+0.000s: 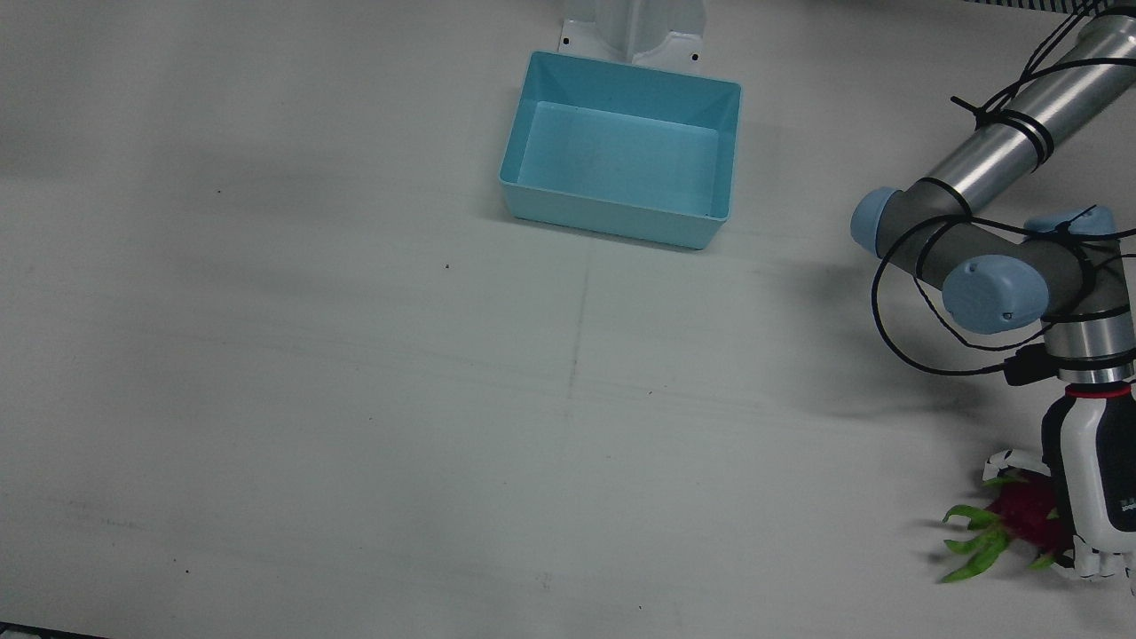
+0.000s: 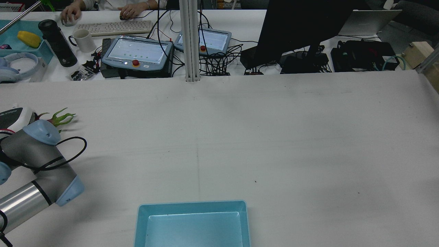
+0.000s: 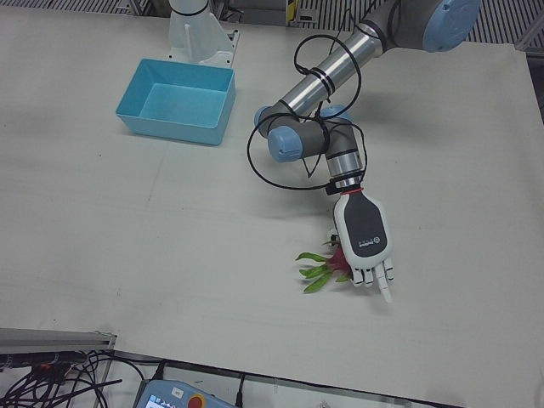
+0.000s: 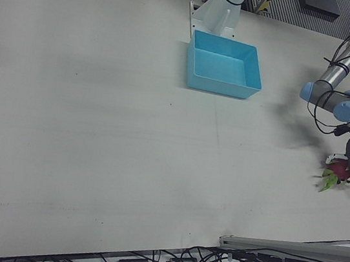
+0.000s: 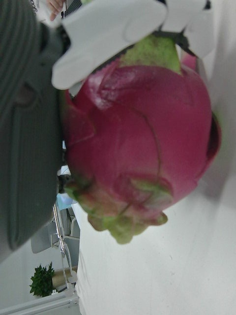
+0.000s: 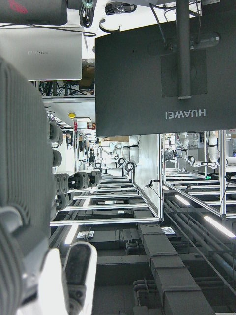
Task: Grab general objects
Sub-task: 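Close the left hand's fingers around the dragon fruit, then lift the dragon fruit off the table with the left hand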
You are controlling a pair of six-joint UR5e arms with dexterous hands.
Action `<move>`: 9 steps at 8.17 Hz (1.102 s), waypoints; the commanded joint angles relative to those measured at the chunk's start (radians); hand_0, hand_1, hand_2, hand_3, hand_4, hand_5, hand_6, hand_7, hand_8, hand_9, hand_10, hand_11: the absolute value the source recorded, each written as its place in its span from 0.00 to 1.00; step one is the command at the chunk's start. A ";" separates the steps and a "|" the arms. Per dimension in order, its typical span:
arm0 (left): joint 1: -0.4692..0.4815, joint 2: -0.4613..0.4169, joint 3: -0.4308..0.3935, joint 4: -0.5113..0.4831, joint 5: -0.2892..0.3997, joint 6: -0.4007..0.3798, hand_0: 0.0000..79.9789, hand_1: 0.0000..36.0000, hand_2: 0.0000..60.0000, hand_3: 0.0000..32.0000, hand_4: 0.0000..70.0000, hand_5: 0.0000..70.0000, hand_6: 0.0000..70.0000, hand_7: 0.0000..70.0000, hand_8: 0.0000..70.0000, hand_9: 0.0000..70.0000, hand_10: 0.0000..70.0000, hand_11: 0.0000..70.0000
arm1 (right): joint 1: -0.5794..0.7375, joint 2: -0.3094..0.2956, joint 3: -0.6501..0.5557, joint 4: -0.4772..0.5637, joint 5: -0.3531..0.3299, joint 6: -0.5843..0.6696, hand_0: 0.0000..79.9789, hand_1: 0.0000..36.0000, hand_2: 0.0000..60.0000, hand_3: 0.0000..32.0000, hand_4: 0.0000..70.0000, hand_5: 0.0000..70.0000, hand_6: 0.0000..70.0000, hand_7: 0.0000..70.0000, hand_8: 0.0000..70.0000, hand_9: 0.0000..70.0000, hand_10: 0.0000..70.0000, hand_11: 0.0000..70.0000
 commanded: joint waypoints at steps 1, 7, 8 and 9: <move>0.000 0.000 0.020 -0.011 0.000 0.000 0.90 1.00 1.00 0.00 0.10 1.00 0.59 0.74 0.51 0.64 0.66 0.97 | 0.000 0.000 0.000 0.001 0.000 0.000 0.00 0.00 0.00 0.00 0.00 0.00 0.00 0.00 0.00 0.00 0.00 0.00; -0.058 -0.018 -0.410 0.212 -0.028 -0.009 0.64 0.84 1.00 0.00 0.12 1.00 0.79 0.81 0.71 0.83 1.00 1.00 | 0.000 0.000 0.000 -0.001 0.000 0.000 0.00 0.00 0.00 0.00 0.00 0.00 0.00 0.00 0.00 0.00 0.00 0.00; -0.073 -0.033 -0.495 0.207 -0.026 -0.009 0.61 0.69 1.00 0.00 0.11 1.00 0.72 0.77 0.68 0.81 1.00 1.00 | 0.000 0.000 0.000 0.001 0.000 0.000 0.00 0.00 0.00 0.00 0.00 0.00 0.00 0.00 0.00 0.00 0.00 0.00; -0.073 -0.043 -0.568 0.207 -0.025 -0.009 0.60 0.61 1.00 0.00 0.11 0.90 0.69 0.75 0.66 0.79 1.00 1.00 | 0.000 0.000 0.000 -0.001 0.000 0.000 0.00 0.00 0.00 0.00 0.00 0.00 0.00 0.00 0.00 0.00 0.00 0.00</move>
